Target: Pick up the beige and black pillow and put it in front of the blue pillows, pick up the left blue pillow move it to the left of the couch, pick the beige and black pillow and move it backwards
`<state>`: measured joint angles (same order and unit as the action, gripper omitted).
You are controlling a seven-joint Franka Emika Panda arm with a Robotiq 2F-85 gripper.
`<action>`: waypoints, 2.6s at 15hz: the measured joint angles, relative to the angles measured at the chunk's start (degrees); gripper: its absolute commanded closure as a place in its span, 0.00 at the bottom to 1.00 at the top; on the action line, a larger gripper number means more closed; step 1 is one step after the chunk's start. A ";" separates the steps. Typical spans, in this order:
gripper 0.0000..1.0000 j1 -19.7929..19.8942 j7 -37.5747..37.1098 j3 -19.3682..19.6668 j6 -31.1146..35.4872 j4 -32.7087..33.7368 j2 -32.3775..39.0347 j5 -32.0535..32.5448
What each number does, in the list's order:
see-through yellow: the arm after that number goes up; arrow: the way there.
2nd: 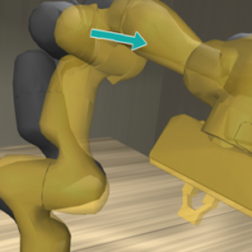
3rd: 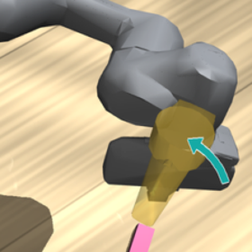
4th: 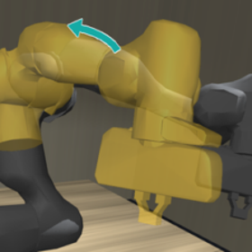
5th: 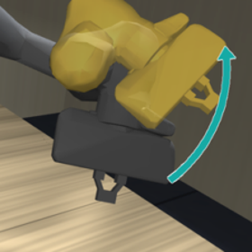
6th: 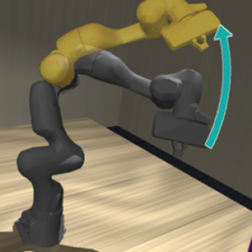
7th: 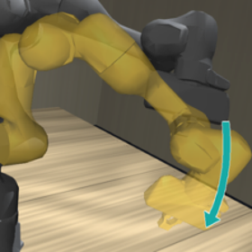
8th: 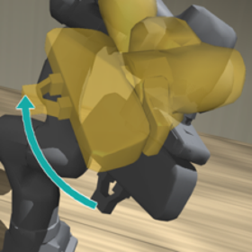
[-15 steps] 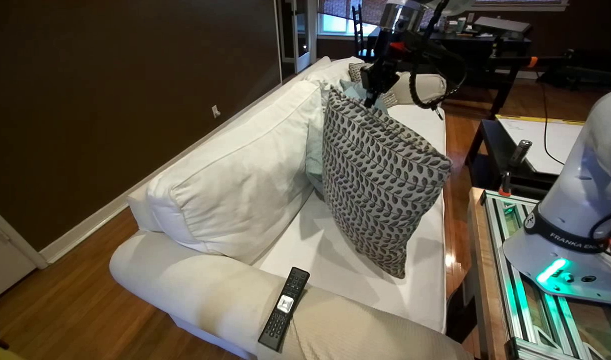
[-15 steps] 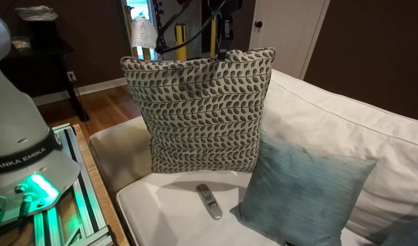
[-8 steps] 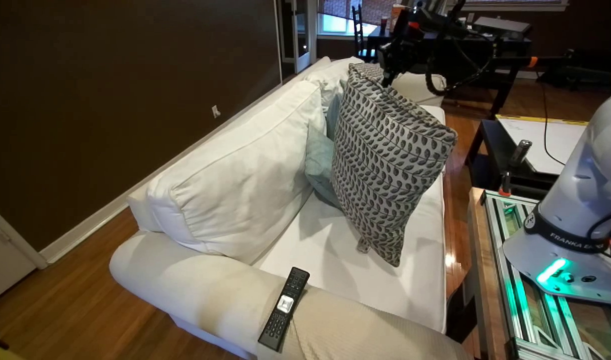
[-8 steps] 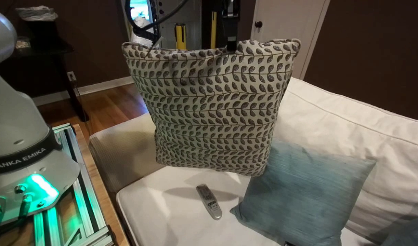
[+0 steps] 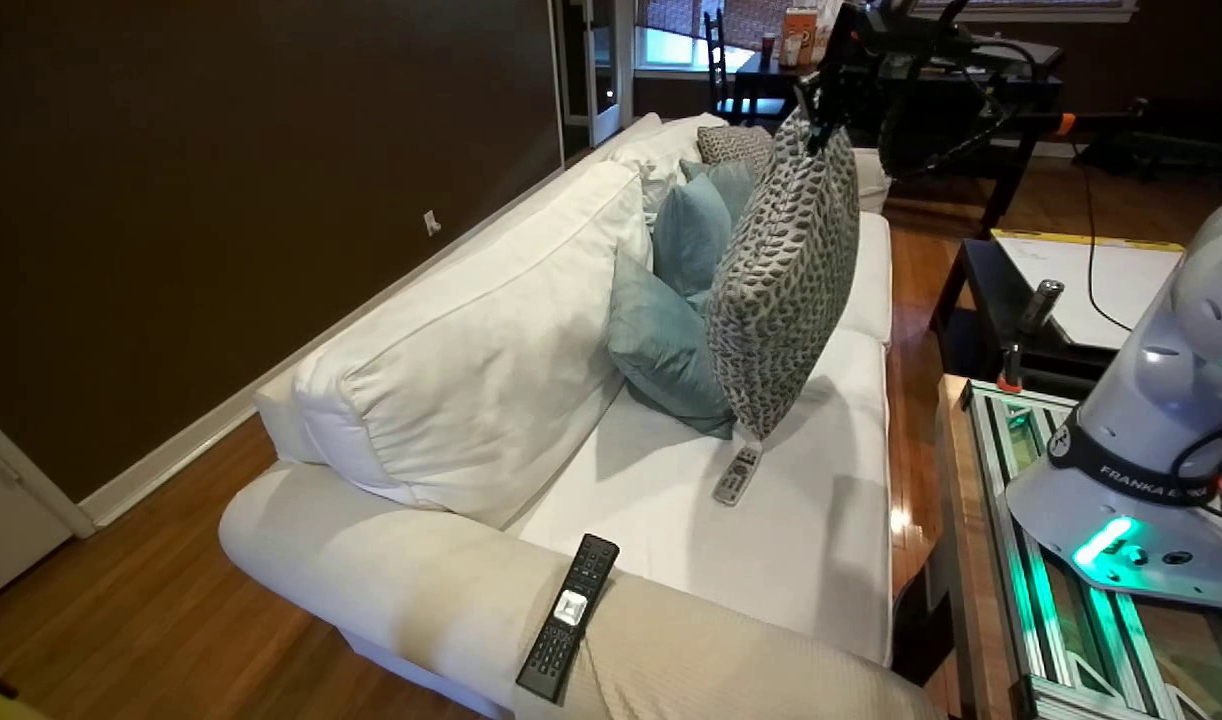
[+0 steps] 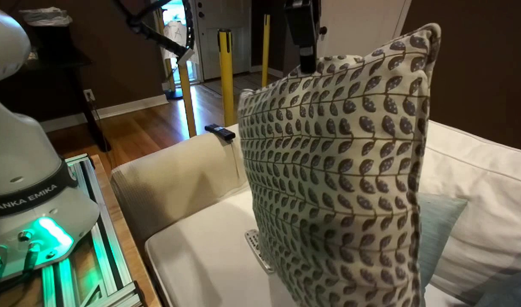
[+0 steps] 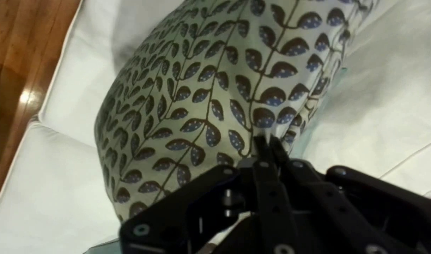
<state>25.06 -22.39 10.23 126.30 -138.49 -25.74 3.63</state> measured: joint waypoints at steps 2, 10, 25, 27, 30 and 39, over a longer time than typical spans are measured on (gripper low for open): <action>0.99 1.96 -0.93 0.52 0.45 0.04 0.54 2.92; 0.99 3.93 2.14 6.11 1.76 0.35 4.97 5.38; 0.99 3.38 3.05 8.89 20.33 6.27 24.36 6.89; 0.99 3.28 2.38 9.81 21.77 8.57 27.61 6.89; 0.71 2.65 1.91 11.10 24.67 11.52 31.39 6.73; 0.05 -2.47 1.19 11.65 29.91 16.96 34.53 6.03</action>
<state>22.59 -21.20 21.88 156.22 -121.53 8.79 9.66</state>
